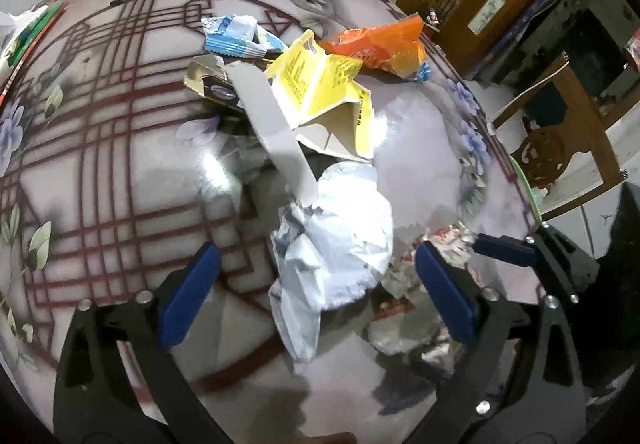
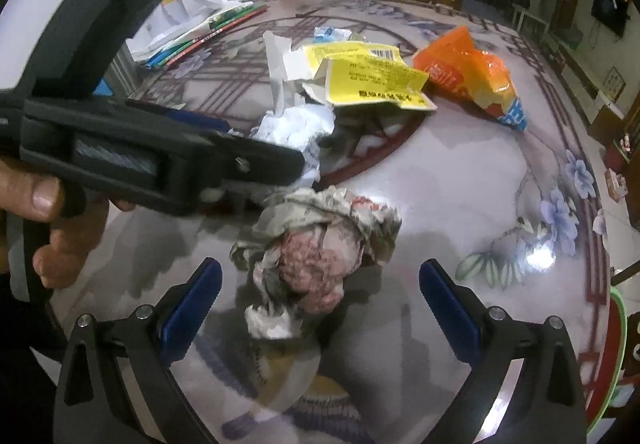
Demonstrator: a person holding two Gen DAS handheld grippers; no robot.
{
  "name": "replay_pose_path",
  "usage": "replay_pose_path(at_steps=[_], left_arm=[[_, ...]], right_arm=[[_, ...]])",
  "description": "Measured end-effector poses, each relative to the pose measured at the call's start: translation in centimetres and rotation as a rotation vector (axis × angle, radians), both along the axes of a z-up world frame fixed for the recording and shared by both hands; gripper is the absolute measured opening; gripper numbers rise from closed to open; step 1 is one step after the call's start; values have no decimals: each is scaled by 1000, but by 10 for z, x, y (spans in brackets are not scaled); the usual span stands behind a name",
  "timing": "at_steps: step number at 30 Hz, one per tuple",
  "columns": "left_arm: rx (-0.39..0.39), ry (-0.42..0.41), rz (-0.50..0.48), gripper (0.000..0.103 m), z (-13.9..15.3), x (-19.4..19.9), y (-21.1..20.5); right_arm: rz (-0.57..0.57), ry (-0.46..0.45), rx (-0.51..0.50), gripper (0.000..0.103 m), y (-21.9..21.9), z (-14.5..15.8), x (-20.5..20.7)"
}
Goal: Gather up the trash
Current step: 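Move both tools back over the table toward the crumpled paper and foil, then grasp the silver foil with the left tool while the right tool grasps crumpled paper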
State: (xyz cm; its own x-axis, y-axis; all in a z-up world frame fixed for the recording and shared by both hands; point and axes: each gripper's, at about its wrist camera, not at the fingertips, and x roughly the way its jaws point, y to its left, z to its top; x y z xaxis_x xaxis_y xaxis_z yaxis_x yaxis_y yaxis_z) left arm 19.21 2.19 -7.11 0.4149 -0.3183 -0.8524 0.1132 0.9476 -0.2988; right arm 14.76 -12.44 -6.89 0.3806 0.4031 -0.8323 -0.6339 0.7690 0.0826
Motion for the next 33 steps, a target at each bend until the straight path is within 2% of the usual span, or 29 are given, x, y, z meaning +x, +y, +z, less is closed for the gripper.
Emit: replay_pose_path(at_steps=[4,7,10,12,18,23,28,33], left_arm=[[31,0,-17,75,-7,5,-5],[17,7,-24,66,-9,5,-5],[0,0,-39,52,-8,4,-7],[-4,-5,-41,49,-7,3,-8],[-33,5,-9,45,-5,-3,-4],[-66,-3,-4,45,3,-12,-4],[-82,-9,-2,45,9,-24,-6],[-158,34,-9,45,9,-36,-2]], right_arm=[[3,-16,5,90,1,-2,6],[14,20,-5,76,3,-10,11],[39,32,-21,62,7,-16,10],[47,20,-27,50,7,-16,9],[51,32,-6,38,2,-12,10],[50,29,8,33,-6,-6,5],[47,22,15,32,-14,-2,1],[37,37,35,31,-24,1,-2]])
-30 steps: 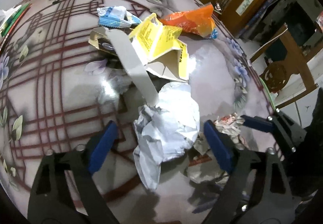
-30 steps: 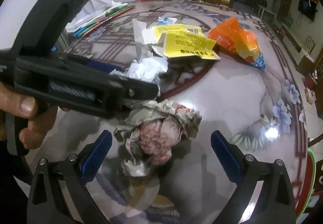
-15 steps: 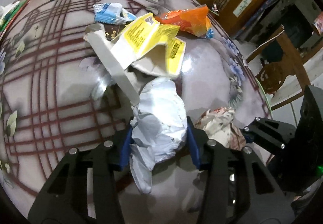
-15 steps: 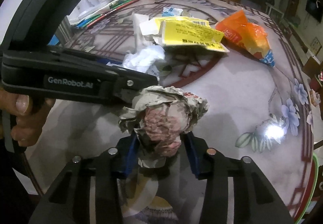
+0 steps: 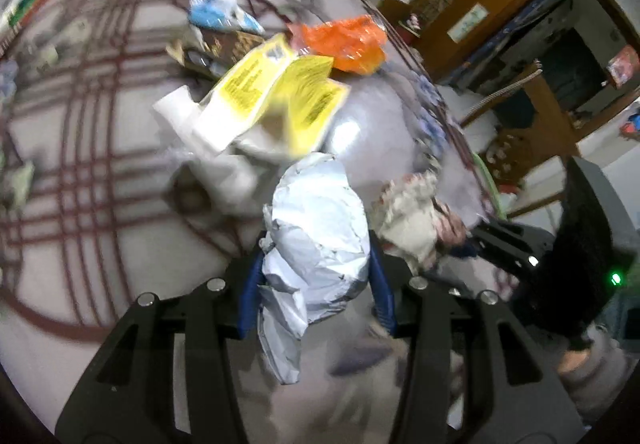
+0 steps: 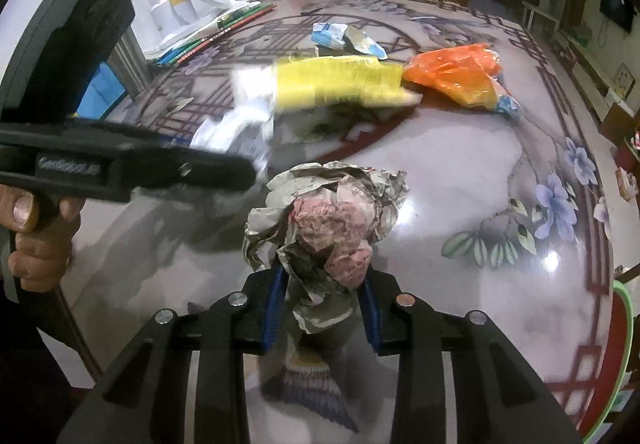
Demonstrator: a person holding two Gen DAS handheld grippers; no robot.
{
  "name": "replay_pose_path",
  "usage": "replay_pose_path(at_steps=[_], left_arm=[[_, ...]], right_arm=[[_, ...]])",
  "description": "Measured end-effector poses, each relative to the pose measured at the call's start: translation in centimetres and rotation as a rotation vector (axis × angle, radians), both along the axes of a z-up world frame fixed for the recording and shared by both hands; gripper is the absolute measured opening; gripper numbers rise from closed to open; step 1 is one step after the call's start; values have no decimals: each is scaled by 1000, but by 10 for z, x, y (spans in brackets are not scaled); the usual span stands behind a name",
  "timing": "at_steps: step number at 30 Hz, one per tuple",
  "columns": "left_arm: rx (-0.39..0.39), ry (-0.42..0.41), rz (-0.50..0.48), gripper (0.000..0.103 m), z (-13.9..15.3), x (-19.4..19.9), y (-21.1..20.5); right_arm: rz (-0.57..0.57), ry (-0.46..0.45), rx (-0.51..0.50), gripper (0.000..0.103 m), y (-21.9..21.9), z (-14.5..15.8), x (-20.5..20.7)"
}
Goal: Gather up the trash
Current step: 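Grasp the silver foil with the left tool while the right tool grasps crumpled paper, then carry the foil and crumpled paper over the red bin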
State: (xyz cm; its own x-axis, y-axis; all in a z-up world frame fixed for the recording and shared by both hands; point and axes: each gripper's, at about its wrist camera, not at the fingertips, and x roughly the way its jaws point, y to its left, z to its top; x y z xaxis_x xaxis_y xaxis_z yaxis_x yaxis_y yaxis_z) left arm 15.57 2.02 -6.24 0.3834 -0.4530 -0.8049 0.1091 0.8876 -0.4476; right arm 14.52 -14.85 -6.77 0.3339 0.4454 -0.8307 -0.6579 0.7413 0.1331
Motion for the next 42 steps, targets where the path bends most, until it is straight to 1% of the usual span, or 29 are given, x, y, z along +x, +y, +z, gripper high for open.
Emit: replay_pose_path(at_steps=[4,6,9,12,15,18,25,32,38,42], left_arm=[[23,17,-9,45,-3,-10,-2],[46,3,-14,45,-1,-15,-4],[58,-26,-20,45,6,-20,-8],[83,-51,-36,45,11,-23,-15],[76,-60,-45,45,15,-28,-20],[86,-67,-58,45,19,-29,-30],[78,-101,-82,45,36,-29,-51],[85,-121,-119,45,49,-19,-79],[71,-138,-184,45,57,-3,-120],[60,-146,-236,45,60,10,-156]], right_arm=[[4,-21,0,31,-7,6,-7],[-2,-26,3,31,-11,7,-10],[-13,-35,17,31,-18,13,-14],[-24,-59,37,31,-25,23,-16],[-40,-67,58,31,-32,31,-17],[-51,-77,75,31,-39,38,-19],[-90,-84,113,31,-59,51,-18],[-179,-79,140,31,-98,59,-14],[-288,-84,161,31,-145,69,-9],[-356,-91,168,31,-175,74,-5]])
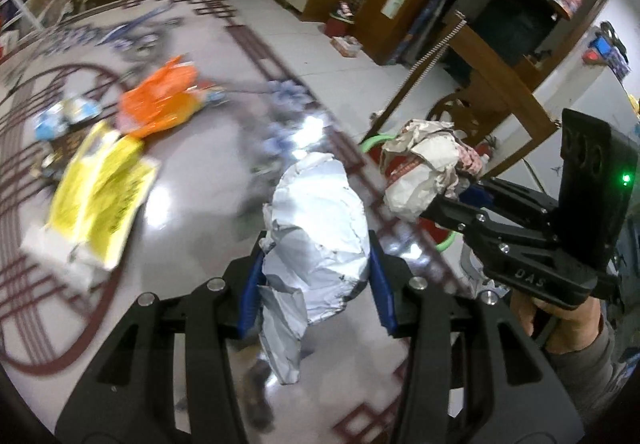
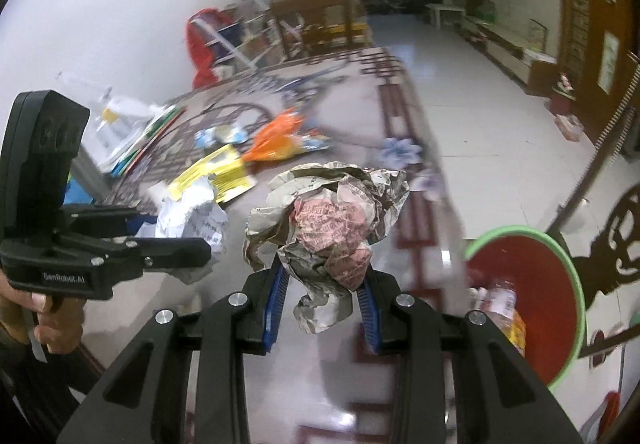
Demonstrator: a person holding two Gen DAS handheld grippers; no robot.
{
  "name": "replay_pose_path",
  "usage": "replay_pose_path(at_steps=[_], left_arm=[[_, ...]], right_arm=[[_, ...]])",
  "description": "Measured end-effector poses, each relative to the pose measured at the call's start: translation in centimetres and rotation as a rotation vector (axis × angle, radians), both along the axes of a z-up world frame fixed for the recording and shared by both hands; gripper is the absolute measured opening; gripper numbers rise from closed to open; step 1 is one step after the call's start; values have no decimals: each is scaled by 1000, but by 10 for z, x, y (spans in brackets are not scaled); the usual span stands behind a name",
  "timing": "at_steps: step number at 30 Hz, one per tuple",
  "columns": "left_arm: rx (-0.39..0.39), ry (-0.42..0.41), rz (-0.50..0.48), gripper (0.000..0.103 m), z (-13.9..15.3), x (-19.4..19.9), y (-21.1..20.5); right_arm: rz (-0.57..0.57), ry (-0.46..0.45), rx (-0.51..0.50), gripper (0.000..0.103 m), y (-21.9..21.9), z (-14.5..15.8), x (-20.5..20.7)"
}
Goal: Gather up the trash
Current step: 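Carry the foil and crumpled paper over the red bin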
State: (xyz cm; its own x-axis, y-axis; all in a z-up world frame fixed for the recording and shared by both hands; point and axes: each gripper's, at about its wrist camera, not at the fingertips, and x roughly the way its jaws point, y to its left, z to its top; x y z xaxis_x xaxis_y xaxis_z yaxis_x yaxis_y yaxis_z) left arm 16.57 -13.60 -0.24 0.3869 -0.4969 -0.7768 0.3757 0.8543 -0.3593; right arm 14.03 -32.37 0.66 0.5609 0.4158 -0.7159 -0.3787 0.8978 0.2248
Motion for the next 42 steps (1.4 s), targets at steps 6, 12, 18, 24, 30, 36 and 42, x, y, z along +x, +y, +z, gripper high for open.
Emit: replay_pose_path(at_steps=[6,12,18,24,30,36,42], left_arm=[[-14,-6,-71,45,2,18,-54],[-24,-4,-124,45,2,30,-95],[-36,15,-156,45,-4,43,-124],[-45,39,-196,45,-13,54,-153],[-68,66,-226,45,-20,60,-175],[-75,94,-247,45,-30,61,-189],[-67,124,-246,47,-38,66,-201]], right_arm=[[-109,3,18,31,-47,4,4],[-208,-2,12,31,-91,6,4],[-301,22,25,31,-133,0,2],[-365,46,35,31,-160,-8,4],[-402,60,53,31,-177,-9,10],[-426,78,70,31,-186,-13,17],[-456,88,67,34,-191,-15,20]])
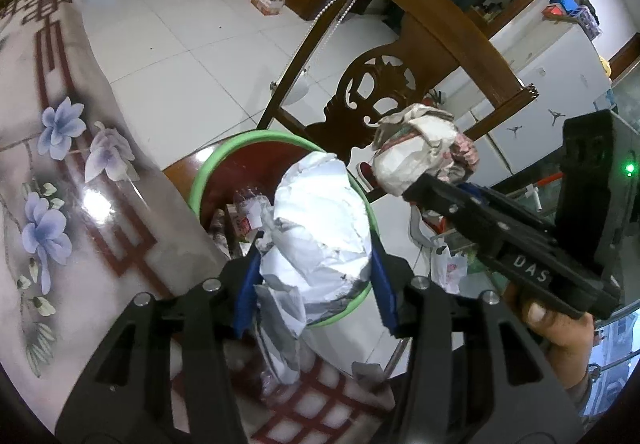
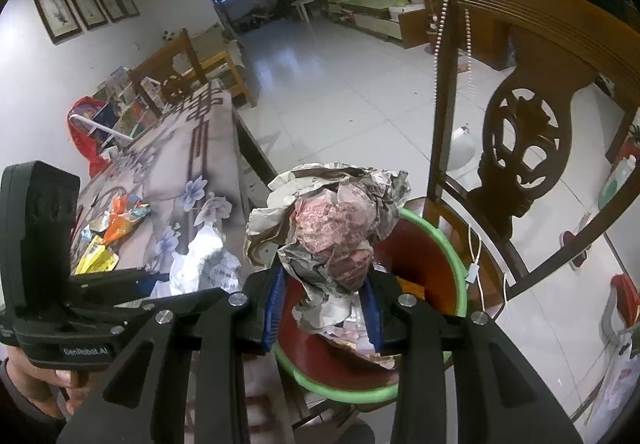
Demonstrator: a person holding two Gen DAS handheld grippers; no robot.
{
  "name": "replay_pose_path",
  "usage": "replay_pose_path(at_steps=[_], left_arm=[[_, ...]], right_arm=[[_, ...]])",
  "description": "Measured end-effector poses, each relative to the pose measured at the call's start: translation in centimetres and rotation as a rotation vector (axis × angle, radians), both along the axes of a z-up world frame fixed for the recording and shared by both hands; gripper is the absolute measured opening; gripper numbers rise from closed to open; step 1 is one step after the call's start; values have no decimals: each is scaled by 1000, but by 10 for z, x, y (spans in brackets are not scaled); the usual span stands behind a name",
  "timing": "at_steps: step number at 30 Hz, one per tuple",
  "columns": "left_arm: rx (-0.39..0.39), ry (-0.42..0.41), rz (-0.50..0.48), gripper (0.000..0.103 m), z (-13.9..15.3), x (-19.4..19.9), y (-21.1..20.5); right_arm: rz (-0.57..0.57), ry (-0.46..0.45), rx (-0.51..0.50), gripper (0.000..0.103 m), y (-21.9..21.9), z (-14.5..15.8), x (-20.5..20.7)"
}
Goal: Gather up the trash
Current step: 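Open both tools to drop the foil and crumpled paper into the bin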
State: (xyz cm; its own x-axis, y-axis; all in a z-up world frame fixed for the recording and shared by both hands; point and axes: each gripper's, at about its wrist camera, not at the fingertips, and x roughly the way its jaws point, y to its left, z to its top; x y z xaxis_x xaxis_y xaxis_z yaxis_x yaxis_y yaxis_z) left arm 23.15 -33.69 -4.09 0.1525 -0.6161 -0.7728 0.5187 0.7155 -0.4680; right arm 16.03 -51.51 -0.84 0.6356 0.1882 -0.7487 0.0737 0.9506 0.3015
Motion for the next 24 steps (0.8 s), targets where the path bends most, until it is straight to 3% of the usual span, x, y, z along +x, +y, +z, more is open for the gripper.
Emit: replay_pose_path(at_steps=[1,2,3,4,6,9,15,24], left_arm=[[0,-5,3,52,0,1,-1],[1,-8,6,57,1,1,-2],[2,-11,18,73,1,2,0],[-1,-15,33,88,2,2,2],[-21,-20,53,94,4,3,7],[-18,-26,71,97,6,2,14],[-18,-25,111,97,9,-1,36],[12,-69,193,97,24,-25,95]], right_arm=[[-11,0,4,36,-2,0,0],[-21,-1,9,49,-4,0,0],[-33,-2,14,63,-6,-1,0],[-49,-4,17,65,-8,-1,-1],[-59,-3,18,71,-10,-1,-1],[-75,-10,24,79,-13,0,-2],[-76,-21,23,86,-8,4,-1],[5,-27,32,89,29,11,6]])
